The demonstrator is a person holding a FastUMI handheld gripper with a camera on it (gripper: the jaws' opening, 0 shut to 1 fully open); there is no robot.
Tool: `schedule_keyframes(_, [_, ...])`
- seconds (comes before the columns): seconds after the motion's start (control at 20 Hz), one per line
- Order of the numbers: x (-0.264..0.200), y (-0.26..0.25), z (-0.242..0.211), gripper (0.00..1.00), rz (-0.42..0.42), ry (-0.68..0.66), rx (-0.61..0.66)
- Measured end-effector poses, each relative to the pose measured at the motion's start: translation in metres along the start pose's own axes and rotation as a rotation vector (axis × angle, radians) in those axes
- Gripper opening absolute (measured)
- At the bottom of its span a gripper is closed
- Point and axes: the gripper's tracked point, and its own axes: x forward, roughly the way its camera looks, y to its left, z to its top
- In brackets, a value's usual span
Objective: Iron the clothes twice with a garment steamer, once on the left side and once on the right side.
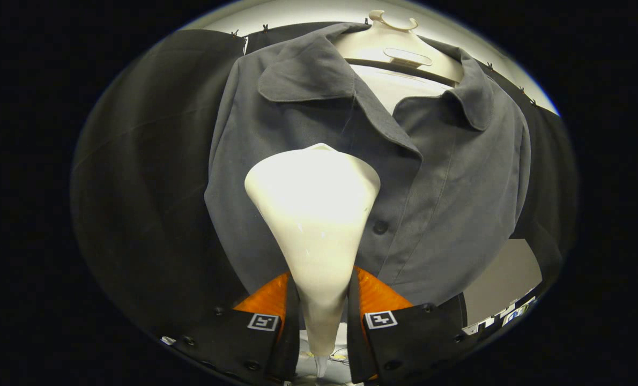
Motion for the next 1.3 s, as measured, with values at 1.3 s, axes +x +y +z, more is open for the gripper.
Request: schedule_keyframes(1.3, [0.05,0.018,-0.118,0.45,0.024,0.233,0.01])
